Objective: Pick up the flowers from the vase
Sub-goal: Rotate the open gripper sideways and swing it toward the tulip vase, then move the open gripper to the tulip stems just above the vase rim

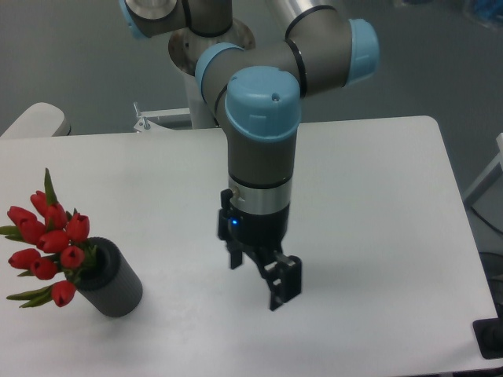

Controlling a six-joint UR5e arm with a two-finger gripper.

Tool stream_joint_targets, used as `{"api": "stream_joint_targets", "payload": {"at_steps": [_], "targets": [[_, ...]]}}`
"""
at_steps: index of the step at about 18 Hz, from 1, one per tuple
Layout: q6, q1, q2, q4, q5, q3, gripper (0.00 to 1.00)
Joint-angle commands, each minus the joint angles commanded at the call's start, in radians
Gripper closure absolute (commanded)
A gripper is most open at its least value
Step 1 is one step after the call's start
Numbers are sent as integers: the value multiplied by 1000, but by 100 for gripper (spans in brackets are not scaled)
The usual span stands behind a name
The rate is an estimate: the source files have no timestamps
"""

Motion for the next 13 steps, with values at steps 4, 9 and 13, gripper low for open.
{"api": "stream_joint_targets", "payload": {"at_steps": [4, 9, 13], "targets": [[-3, 29, 45, 3, -158, -120, 0], [-2, 25, 52, 12, -289, -215, 0], [-3, 23, 75, 67, -407, -305, 0]]}}
